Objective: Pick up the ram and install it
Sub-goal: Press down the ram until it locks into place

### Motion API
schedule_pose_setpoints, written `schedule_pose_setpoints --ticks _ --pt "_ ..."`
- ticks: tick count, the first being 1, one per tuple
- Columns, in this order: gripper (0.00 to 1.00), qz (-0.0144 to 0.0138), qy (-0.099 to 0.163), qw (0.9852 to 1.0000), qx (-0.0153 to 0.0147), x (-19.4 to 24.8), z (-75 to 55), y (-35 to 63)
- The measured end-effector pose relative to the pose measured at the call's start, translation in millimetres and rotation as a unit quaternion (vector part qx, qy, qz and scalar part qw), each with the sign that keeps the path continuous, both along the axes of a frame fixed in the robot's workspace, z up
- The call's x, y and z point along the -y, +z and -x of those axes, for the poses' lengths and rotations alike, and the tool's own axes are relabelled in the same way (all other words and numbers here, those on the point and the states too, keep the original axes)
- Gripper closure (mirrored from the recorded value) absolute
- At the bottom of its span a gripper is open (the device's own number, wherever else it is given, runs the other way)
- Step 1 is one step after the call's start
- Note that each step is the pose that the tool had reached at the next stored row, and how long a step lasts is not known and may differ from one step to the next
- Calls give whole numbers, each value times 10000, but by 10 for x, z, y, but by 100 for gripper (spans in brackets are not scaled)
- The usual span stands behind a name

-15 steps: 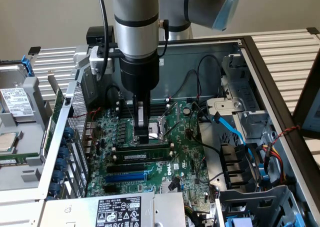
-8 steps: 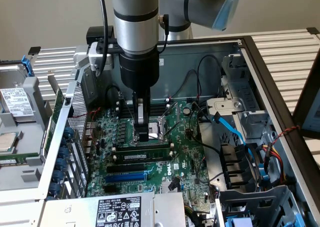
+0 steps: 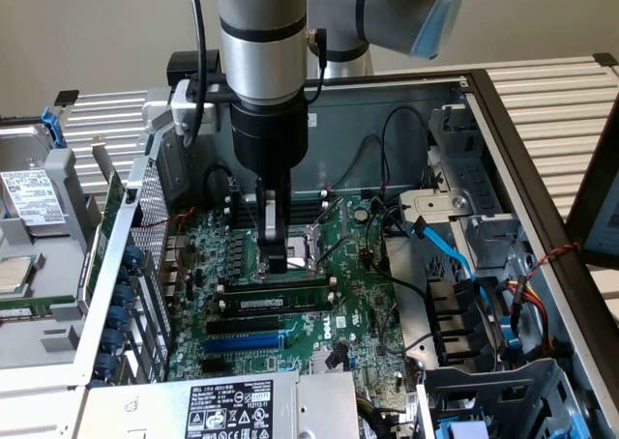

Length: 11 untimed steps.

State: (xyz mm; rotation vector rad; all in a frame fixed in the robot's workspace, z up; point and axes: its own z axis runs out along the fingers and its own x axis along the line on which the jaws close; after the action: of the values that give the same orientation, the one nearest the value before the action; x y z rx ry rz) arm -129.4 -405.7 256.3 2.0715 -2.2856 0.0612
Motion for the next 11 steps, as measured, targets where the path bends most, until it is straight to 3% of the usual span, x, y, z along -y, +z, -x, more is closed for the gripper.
schedule_pose_setpoints --ticks 6,11 --pt "90 -16 -449 9990 0 0 1 -5" --pt "90 -22 -840 9965 0 0 0 -12"
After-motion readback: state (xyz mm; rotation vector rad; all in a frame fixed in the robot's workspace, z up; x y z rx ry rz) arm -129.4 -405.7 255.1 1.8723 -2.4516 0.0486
